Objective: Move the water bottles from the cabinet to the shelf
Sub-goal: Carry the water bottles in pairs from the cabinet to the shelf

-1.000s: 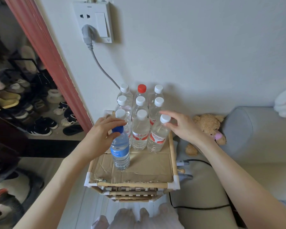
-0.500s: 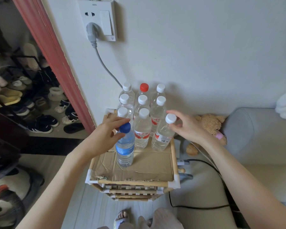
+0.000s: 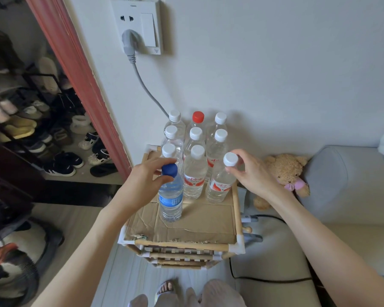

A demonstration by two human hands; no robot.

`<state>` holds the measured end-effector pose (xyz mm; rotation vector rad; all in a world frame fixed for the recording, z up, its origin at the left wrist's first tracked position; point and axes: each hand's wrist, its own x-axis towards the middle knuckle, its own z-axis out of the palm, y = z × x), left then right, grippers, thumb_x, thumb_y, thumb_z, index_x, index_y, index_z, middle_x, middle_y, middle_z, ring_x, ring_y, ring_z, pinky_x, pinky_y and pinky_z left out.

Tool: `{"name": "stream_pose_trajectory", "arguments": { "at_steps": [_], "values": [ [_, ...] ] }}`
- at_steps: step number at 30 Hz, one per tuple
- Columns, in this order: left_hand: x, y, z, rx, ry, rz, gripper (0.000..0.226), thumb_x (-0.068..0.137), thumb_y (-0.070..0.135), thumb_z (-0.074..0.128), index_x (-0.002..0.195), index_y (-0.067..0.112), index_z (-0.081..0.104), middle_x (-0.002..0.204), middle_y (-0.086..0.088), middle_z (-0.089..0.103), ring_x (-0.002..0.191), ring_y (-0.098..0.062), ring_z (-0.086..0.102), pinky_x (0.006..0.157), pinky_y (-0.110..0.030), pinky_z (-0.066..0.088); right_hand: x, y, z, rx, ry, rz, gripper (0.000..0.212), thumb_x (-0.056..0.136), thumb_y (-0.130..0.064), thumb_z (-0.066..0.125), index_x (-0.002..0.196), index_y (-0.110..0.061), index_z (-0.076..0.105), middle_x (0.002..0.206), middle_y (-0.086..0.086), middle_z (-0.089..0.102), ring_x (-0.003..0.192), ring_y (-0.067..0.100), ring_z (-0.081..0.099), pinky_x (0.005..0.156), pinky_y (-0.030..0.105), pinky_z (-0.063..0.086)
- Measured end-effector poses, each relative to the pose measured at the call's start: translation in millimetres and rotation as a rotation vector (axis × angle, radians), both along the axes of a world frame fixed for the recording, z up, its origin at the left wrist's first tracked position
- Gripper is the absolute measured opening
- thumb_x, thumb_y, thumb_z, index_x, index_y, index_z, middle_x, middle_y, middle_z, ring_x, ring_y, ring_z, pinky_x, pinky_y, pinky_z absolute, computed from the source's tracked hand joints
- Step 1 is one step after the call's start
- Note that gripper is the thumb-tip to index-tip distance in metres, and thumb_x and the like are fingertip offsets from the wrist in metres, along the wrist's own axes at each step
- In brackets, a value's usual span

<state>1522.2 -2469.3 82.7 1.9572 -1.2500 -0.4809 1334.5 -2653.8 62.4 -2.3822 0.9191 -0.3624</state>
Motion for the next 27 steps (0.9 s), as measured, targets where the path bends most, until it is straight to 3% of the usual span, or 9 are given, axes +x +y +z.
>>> {"name": "stream_pose_trajectory", "arguments": {
  "at_steps": [3,6,10,14,18,19,22,25,27],
  "values": [
    [-6,-4,-1,-0.041,0.022,0.070,0.037,0.075,0.003,0.067,0.109,0.016,0.062,0.094,0.006,0.060,0.082,-0.013,0.059,0.071,0.000,0.038,6,-1,-1,-0.025,-0.002,-0.032,0.033,0.083,-0.026,0.063,0.110,-0.013,0.049,0.106,0.002,0.058,0.095,0.017,0.051,0.074,0.023,0.034],
    [-10,-6,-3,-0.084,0.023,0.110,0.034,0.070,0.006,0.072,0.101,0.016,0.062,0.088,0.016,0.056,0.080,-0.002,0.056,0.071,-0.002,0.040,10,-1,-3,-0.031,-0.048,-0.047,0.030,0.082,-0.026,0.065,0.104,-0.013,0.050,0.100,0.002,0.058,0.092,0.018,0.052,0.065,0.020,0.028],
    [-8,-8,-7,-0.096,0.006,0.095,0.033,0.069,0.013,0.075,0.096,0.022,0.058,0.089,0.016,0.055,0.084,0.006,0.052,0.071,-0.003,0.040,12,-3,-2,0.044,-0.068,0.011,0.031,0.085,-0.020,0.061,0.113,-0.013,0.050,0.107,0.002,0.057,0.097,0.018,0.051,0.068,0.015,0.026],
    [-2,-4,-8,-0.060,0.058,-0.006,0.042,0.073,0.012,0.072,0.108,0.029,0.053,0.103,0.014,0.056,0.092,0.001,0.051,0.075,-0.008,0.041,14,-4,-7,0.071,-0.090,-0.003,0.041,0.086,-0.023,0.060,0.124,-0.016,0.046,0.119,0.004,0.053,0.108,0.017,0.048,0.082,0.018,0.029],
    [1,2,-8,0.001,0.047,-0.040,0.046,0.080,0.008,0.063,0.118,0.031,0.052,0.103,0.019,0.058,0.090,-0.007,0.057,0.079,-0.014,0.041,7,-3,-19,0.157,-0.101,-0.037,0.047,0.081,-0.022,0.066,0.124,-0.017,0.048,0.116,-0.001,0.049,0.106,0.008,0.043,0.077,0.005,0.030],
    [1,2,-7,-0.003,0.048,-0.008,0.044,0.079,0.006,0.064,0.117,0.028,0.054,0.100,0.016,0.059,0.089,-0.011,0.058,0.078,-0.015,0.041,6,-3,-25,0.201,-0.122,-0.050,0.050,0.080,-0.021,0.067,0.125,-0.018,0.047,0.118,0.000,0.051,0.108,0.008,0.046,0.083,0.008,0.033],
    [-5,-1,-7,-0.033,0.042,0.050,0.040,0.077,0.003,0.066,0.112,0.021,0.057,0.096,0.008,0.060,0.087,-0.016,0.057,0.077,-0.012,0.041,6,2,-36,0.259,-0.184,-0.088,0.052,0.080,-0.021,0.067,0.127,-0.025,0.044,0.122,0.004,0.055,0.112,0.016,0.052,0.095,0.033,0.044],
    [-8,-2,-7,-0.066,0.027,0.071,0.038,0.075,0.004,0.067,0.109,0.019,0.059,0.094,0.008,0.060,0.084,-0.013,0.057,0.080,-0.021,0.044,10,5,-37,0.225,-0.214,-0.098,0.052,0.080,-0.021,0.067,0.126,-0.024,0.044,0.120,0.003,0.055,0.112,0.019,0.052,0.097,0.040,0.043],
    [-8,-2,-9,-0.076,0.022,0.080,0.038,0.075,0.005,0.068,0.108,0.021,0.059,0.092,0.013,0.059,0.083,-0.008,0.056,0.078,-0.018,0.043,12,5,-40,0.219,-0.232,-0.106,0.052,0.080,-0.022,0.067,0.126,-0.023,0.044,0.120,0.003,0.054,0.112,0.020,0.052,0.097,0.042,0.042]
  ]
}}
